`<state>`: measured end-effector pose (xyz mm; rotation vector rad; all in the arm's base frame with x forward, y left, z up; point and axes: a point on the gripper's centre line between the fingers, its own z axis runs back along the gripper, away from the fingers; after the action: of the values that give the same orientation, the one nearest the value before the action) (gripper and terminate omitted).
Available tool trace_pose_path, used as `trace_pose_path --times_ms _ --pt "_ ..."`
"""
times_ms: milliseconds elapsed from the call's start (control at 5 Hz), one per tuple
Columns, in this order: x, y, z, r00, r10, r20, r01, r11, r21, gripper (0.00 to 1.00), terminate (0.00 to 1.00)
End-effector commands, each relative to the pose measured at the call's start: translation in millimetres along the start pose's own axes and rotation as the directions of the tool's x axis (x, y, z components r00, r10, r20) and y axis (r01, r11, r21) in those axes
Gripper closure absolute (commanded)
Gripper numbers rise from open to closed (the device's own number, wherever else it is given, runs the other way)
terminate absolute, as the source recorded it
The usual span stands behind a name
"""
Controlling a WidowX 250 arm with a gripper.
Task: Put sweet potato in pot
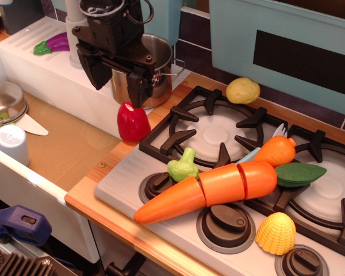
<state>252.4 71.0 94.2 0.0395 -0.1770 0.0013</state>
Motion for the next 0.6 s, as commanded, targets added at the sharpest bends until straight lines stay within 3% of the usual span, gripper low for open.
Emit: trace_pose_path --times_ms 0,400 --pt "0.0 0.0 0.0 1.0 0.0 0.0 0.0 1.0 0.0 0.0 0.0" --pt "11.8 18.5 -12.6 0.999 -0.038 0.014 0.038 0.999 -0.018 0.0 0.0"
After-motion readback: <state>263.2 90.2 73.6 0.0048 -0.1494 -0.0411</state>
